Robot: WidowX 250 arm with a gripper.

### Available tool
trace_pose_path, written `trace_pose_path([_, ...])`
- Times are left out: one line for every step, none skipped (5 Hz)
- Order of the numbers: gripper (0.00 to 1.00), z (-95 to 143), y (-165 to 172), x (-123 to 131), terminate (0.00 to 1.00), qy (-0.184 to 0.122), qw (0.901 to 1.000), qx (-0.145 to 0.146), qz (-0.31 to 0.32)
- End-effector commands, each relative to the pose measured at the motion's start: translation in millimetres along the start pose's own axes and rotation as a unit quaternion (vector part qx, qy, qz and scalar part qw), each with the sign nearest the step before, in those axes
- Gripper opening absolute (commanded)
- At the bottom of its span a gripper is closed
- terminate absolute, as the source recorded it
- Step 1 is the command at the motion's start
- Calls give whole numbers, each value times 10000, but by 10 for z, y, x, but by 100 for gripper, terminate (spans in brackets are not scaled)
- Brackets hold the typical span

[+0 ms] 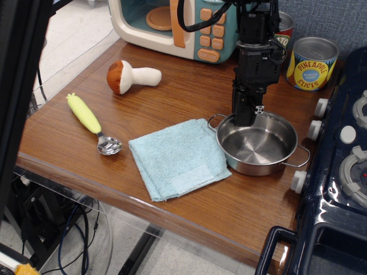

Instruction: Move pan and drop onto the blue towel

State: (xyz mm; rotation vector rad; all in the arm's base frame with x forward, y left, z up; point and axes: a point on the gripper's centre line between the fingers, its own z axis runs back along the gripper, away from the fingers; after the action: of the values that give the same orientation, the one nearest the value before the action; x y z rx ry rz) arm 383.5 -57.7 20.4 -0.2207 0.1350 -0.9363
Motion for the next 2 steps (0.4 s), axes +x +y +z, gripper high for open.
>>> trace_pose_path([0,876,17,-114,0,-826,9945,622,171])
trace_pose_path([0,1115,48,-271,0,-1047,9908,761,389])
